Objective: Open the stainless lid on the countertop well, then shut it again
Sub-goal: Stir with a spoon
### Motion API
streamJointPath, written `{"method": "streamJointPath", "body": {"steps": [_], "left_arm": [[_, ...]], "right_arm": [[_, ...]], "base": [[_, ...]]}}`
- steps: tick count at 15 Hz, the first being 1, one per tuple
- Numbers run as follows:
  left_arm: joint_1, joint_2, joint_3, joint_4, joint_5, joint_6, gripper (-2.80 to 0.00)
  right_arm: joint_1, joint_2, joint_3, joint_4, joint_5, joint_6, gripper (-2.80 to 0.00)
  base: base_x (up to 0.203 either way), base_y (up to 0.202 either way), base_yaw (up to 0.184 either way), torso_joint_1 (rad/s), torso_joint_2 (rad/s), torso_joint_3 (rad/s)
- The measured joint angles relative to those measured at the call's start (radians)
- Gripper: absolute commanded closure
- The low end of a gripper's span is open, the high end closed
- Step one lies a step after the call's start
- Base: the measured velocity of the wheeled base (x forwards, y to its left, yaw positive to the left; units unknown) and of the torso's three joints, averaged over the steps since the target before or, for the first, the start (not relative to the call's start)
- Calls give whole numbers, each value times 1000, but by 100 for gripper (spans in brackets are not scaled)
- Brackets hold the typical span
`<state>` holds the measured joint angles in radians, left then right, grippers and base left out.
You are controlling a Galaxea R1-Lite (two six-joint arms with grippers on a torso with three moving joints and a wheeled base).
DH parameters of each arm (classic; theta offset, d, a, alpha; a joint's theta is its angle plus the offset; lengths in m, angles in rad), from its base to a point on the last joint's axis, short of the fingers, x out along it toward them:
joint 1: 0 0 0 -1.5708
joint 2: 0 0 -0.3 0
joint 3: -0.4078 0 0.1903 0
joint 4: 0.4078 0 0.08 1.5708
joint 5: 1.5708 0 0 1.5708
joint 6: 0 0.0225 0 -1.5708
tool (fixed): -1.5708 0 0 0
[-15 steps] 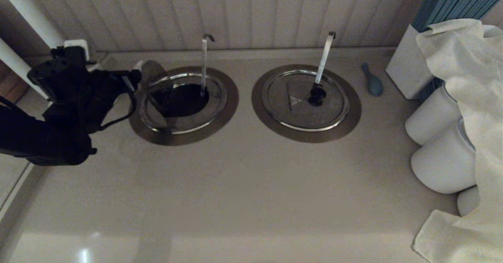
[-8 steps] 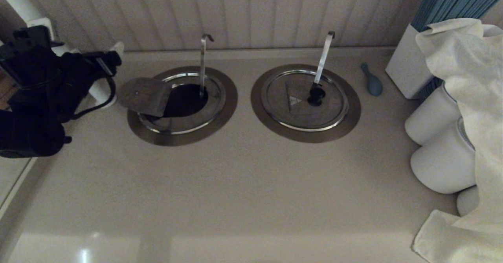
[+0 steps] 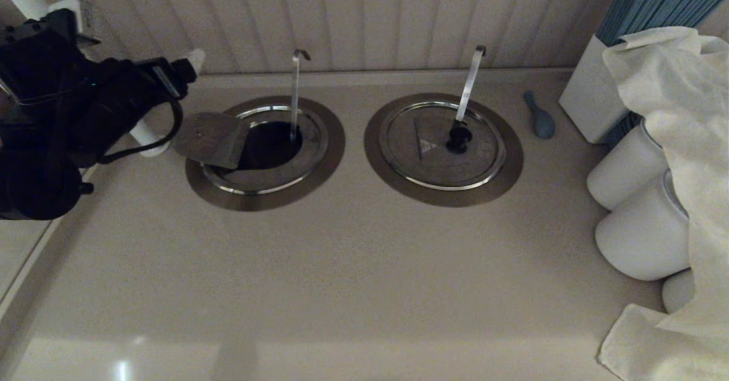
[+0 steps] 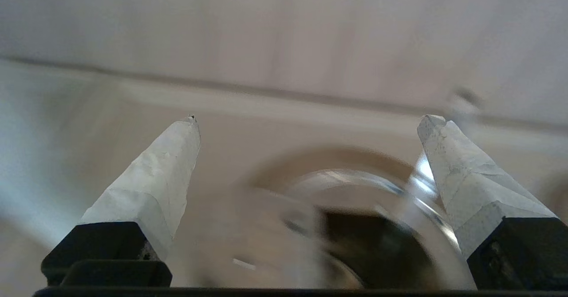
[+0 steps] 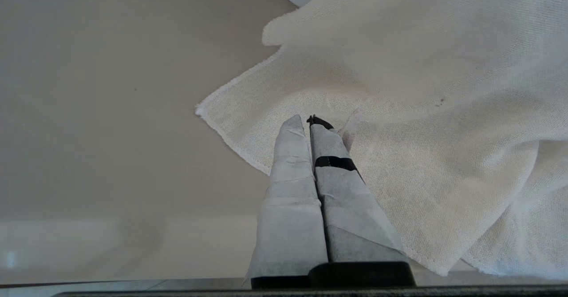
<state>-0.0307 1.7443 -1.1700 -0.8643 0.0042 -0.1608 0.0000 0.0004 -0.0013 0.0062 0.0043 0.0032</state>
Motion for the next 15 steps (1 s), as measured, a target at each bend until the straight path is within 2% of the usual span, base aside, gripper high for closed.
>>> {"method": "streamJointPath", "body": {"steps": [2, 5, 9, 15], "left_arm": [[-43, 12, -52, 75, -48, 1, -280], [-78, 67, -168, 159, -165, 1, -280], [-103, 185, -321, 207, -178, 3, -280], [-122, 299, -385, 210, -181, 16, -280]], "right_arm": [[0, 0, 0, 0, 0, 0, 0], [0, 0, 0, 0, 0, 0, 0], [0, 0, 0, 0, 0, 0, 0], [0, 0, 0, 0, 0, 0, 0]], "base": [[0, 0, 0, 0, 0, 0], [0, 0, 0, 0, 0, 0], [0, 0, 0, 0, 0, 0], [0, 0, 0, 0, 0, 0]]}}
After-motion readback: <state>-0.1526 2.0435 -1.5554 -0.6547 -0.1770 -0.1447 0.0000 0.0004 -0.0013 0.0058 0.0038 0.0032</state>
